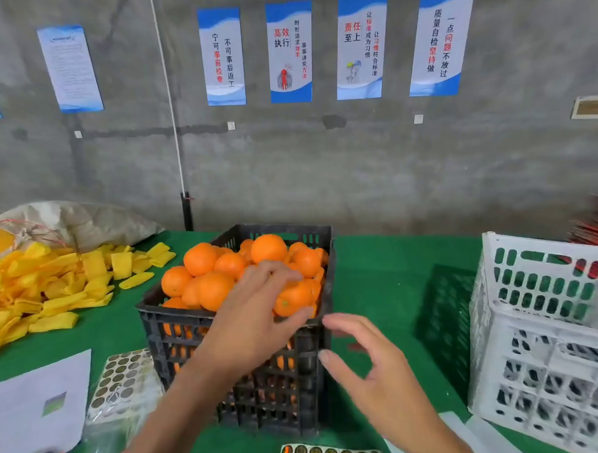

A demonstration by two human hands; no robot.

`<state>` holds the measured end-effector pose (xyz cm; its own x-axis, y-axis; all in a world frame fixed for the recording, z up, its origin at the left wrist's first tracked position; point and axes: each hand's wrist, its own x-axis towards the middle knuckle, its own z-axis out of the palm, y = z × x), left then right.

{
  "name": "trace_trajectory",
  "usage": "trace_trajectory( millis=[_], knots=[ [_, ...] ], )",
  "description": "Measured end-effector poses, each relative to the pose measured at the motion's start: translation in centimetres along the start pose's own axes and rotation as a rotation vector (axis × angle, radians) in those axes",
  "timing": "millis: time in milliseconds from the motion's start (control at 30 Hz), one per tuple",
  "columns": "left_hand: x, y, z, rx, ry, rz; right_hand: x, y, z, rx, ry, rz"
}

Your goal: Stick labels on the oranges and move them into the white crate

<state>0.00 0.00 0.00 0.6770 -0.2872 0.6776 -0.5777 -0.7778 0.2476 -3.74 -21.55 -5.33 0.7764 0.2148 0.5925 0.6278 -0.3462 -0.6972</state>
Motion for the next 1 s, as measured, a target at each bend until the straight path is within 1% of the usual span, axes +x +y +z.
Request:
trace_trajectory(
  millis=[67, 133, 200, 267, 333, 400, 467, 500, 567, 633, 733, 800, 900, 1000],
  knots=[
    [1.4, -0.7, 0.6, 0.120, -0.107, -0.051, 1.6, 0.0, 0.8, -0.053, -0.027, 0.023],
    [2.1, -1.3, 1.2, 0.180, -0.188, -0.125, 2.6, 0.5, 1.6, -0.120, -0.035, 0.032],
    [2.6, -1.6, 1.7, 0.206, -0.240, -0.154, 2.5, 1.3, 2.2, -0.141, -0.028, 0.020],
    [3.0, -1.6, 1.6, 0.201, -0.247, -0.136, 2.2, 1.8, 1.9, -0.134, -0.005, 0.026],
    [2.8, -0.9, 1.4, 0.138, -0.161, -0.123, 1.7, 2.1, 1.4, -0.161, 0.047, 0.030],
    [0.8, 0.3, 1.7, 0.018, 0.028, -0.090, 0.3, 3.0, 1.2, -0.203, 0.069, 0.076],
    [-2.1, 1.6, 2.3, -0.118, 0.219, -0.032, -2.0, 4.2, 1.2, -0.209, 0.046, 0.190],
    [-3.6, 2.0, 2.8, -0.166, 0.282, -0.010, -3.3, 5.0, 1.3, -0.205, 0.011, 0.262],
    [-6.8, 2.5, 4.4, -0.207, 0.341, 0.009, -6.2, 6.5, 1.9, -0.223, -0.089, 0.385],
    [-10.3, 2.6, 6.7, -0.249, 0.320, -0.023, -9.1, 7.9, 2.6, -0.244, -0.207, 0.453],
    [-15.6, 2.5, 10.4, -0.391, 0.189, -0.148, -11.9, 9.3, 3.8, -0.271, -0.346, 0.493],
    [-18.3, 2.6, 12.6, -0.493, 0.125, -0.307, -13.1, 10.0, 4.7, -0.352, -0.415, 0.476],
    [-20.6, 2.5, 15.2, -0.569, 0.069, -0.585, -14.4, 11.0, 5.3, -0.460, -0.430, 0.439],
    [-20.8, 2.0, 16.7, -0.587, 0.031, -0.740, -14.7, 11.8, 5.1, -0.447, -0.443, 0.442]
  ],
)
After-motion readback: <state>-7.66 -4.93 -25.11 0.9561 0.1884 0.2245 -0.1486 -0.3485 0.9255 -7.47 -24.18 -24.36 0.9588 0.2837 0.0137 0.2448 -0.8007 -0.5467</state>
